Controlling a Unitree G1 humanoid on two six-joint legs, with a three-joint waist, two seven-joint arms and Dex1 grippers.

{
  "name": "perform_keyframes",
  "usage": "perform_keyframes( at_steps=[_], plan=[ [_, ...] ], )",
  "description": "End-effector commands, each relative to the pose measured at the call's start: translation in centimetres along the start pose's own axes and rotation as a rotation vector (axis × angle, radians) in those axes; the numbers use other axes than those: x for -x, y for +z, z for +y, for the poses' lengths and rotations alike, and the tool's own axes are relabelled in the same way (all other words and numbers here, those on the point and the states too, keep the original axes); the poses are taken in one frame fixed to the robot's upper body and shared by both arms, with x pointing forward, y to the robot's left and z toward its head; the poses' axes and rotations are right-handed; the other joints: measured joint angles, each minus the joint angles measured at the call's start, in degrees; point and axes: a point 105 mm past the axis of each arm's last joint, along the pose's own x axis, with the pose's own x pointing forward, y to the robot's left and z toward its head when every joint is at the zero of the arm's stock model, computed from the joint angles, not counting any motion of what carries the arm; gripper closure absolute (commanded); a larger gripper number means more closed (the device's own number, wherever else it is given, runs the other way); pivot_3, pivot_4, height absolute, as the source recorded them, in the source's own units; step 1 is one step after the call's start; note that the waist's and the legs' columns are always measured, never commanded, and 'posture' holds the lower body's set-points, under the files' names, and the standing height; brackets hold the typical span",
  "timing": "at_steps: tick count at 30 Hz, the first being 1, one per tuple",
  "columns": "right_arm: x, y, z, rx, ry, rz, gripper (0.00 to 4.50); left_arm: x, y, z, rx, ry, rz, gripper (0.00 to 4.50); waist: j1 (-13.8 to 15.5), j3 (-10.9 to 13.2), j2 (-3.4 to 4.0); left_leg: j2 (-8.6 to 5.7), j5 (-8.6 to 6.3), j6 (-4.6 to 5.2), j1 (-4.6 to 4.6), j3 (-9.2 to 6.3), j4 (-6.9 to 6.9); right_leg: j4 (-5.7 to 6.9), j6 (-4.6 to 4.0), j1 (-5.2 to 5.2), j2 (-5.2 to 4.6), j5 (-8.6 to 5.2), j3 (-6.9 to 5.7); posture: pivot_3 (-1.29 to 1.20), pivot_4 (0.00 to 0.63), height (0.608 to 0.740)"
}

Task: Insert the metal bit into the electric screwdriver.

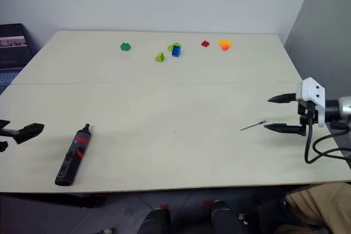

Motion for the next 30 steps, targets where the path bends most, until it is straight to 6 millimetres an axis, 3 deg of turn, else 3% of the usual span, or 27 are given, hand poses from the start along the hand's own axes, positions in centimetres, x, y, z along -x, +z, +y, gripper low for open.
perform_keyframes(
  at_steps=[1,6,15,24,30],
  plan=[
    [-0.9,3.3,0.5,0.042,0.066,-0.122,0.00,-0.1,-0.2,-0.6,0.035,0.033,0.054,0.05,0.06,0.00,-0.01,0.00,0.00,0.00,-0.03,-0.04,0.00,0.00,0.00,0.00,0.00,0.00,-0.02,0.00,0.150,0.740],
    [-2.2,5.5,1.7,0.039,0.166,-0.234,0.00,-1.1,-0.6,-1.6,0.121,-0.012,0.120,0.05,0.15,0.00,-0.01,-0.01,0.00,0.00,-0.06,-0.22,-0.01,0.00,-0.01,0.02,0.03,0.01,-0.14,0.00,0.150,0.740],
    [-2.2,8.3,1.9,-0.032,0.236,-0.392,0.00,-2.0,-0.6,-2.5,0.123,-0.069,0.168,0.05,0.19,-0.02,-0.05,-0.03,0.01,0.00,-0.08,-0.33,0.01,0.00,-0.01,0.04,0.05,0.02,-0.19,0.00,0.150,0.740],
    [-2.7,8.4,2.5,-0.024,0.262,-0.369,0.00,-2.6,-0.2,-3.1,0.120,-0.099,0.185,0.05,0.24,-0.02,-0.05,-0.03,0.01,0.00,-0.11,-0.36,0.00,-0.01,-0.01,0.04,0.06,0.02,-0.22,0.00,0.150,0.740],
    [-3.4,8.7,2.8,-0.013,0.288,-0.371,0.00,-4.1,-0.2,-3.5,0.171,-0.120,0.237,0.05,0.24,-0.02,-0.05,-0.03,0.01,0.01,-0.11,-0.39,0.00,-0.01,0.00,0.04,0.07,0.02,-0.24,0.00,0.150,0.740]
  ],
)
